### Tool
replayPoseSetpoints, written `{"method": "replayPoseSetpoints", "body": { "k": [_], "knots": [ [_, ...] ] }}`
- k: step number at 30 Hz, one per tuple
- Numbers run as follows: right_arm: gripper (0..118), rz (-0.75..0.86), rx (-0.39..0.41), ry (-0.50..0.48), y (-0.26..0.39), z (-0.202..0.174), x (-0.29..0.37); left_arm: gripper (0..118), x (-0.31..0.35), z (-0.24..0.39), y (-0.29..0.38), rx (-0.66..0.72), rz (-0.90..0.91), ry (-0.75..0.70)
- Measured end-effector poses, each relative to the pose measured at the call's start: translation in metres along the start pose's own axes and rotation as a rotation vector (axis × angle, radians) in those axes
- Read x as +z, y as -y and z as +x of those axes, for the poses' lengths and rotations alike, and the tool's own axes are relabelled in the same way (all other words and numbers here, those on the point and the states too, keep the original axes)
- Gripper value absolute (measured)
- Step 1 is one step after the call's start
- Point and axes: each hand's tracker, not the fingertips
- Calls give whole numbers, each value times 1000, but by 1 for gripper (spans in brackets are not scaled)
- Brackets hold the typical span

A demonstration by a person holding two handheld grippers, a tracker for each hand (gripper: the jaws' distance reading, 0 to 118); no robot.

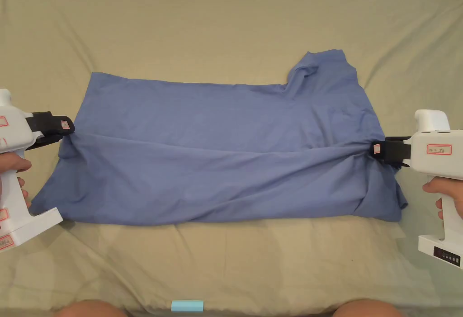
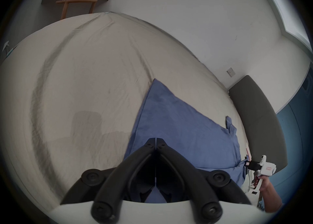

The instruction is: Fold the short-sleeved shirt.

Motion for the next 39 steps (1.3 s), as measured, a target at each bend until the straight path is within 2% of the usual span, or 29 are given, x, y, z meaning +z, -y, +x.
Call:
{"method": "replayPoseSetpoints", "body": {
  "k": [5,6,8,9,10,12,13,14,17,19,20,21,22,23,24,25,26,28,32,39],
  "knots": [
    [6,-4,1,20,2,0,-12,0,-12,-2,6,5,-21,-30],
    [10,5,1,31,3,-1,-13,0,-13,0,8,2,-24,-34],
    [28,20,-7,51,6,1,-13,2,-12,-2,10,-16,-17,-55],
    [38,32,-24,57,7,2,-10,9,-8,-3,10,-18,-4,-64],
    [57,54,-44,57,8,4,-6,30,-4,-5,11,-12,3,-60],
    [86,100,-71,50,10,8,5,63,7,-10,10,0,10,-40],
    [90,126,-76,37,11,10,14,78,14,-12,10,-4,17,-37],
    [90,146,-86,31,12,11,23,82,24,-13,10,-19,29,-38],
    [90,181,-71,12,20,12,58,83,63,-18,11,-55,68,-23],
    [87,217,-13,19,32,6,85,82,93,-20,16,-97,83,-17],
    [78,227,4,12,40,4,98,77,107,-19,22,-132,87,-10],
    [58,238,15,-10,50,1,111,64,123,-19,31,-183,74,-13],
    [25,252,29,-19,62,-2,124,25,138,-16,42,-242,82,-34],
    [4,260,60,8,75,-8,134,0,151,-15,55,-292,89,-68],
    [0,264,94,50,87,-14,142,0,162,-16,67,-329,95,-99],
    [0,275,131,66,100,-20,153,0,175,-20,80,-340,95,-84],
    [0,268,129,45,112,-23,160,0,184,-23,92,-324,72,-45],
    [0,267,117,42,138,-31,175,0,203,-23,120,-386,94,-98],
    [0,263,87,23,173,-42,194,0,227,-30,158,-371,80,-66],
    [0,263,74,29,187,-51,212,0,206,-31,166,-424,56,-50]
  ]
}}
